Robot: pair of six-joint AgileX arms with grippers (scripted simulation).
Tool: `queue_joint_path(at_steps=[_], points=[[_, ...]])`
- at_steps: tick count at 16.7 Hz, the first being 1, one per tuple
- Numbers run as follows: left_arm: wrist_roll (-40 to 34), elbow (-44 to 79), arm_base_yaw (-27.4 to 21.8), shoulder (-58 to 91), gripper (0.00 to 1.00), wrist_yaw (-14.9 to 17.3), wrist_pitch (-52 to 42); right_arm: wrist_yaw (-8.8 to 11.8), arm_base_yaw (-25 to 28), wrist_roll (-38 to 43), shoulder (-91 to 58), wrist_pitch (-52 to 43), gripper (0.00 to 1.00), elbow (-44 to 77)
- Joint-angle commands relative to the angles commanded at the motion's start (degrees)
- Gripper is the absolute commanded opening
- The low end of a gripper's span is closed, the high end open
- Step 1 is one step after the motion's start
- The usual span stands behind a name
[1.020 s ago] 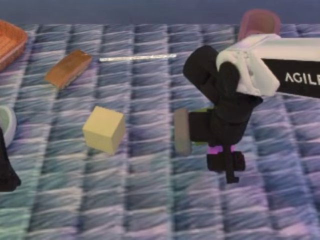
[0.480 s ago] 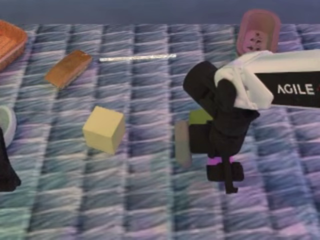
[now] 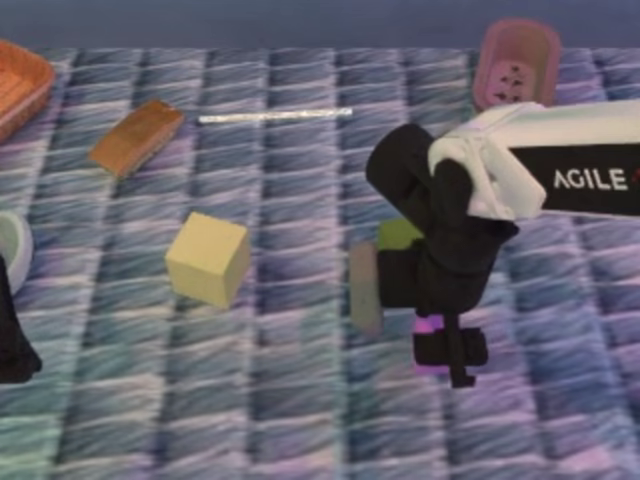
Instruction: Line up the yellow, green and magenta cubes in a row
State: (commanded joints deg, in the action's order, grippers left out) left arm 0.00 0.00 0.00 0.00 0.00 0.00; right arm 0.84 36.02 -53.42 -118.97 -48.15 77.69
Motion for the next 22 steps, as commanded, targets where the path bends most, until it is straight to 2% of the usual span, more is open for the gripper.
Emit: queue_joint_path(at_steps=[3, 4, 13, 22], points=[[0.0, 0.0, 0.0, 0.0, 1.00, 0.0, 0.0, 0.0, 0.0, 0.0, 0.0, 0.0, 0.98, 0.0], [0.0, 0.0, 0.0, 0.0, 1.00, 0.0, 0.0, 0.0, 0.0, 0.0, 0.0, 0.0, 1.00, 0.0], [0.0, 0.0, 0.0, 0.0, 1.00, 0.0, 0.0, 0.0, 0.0, -0.1, 0.1, -0.2, 1.00, 0.2], [0.0, 0.0, 0.0, 0.0, 1.00, 0.0, 0.0, 0.0, 0.2, -0.3, 5.5, -14.3, 1.00, 8.8]])
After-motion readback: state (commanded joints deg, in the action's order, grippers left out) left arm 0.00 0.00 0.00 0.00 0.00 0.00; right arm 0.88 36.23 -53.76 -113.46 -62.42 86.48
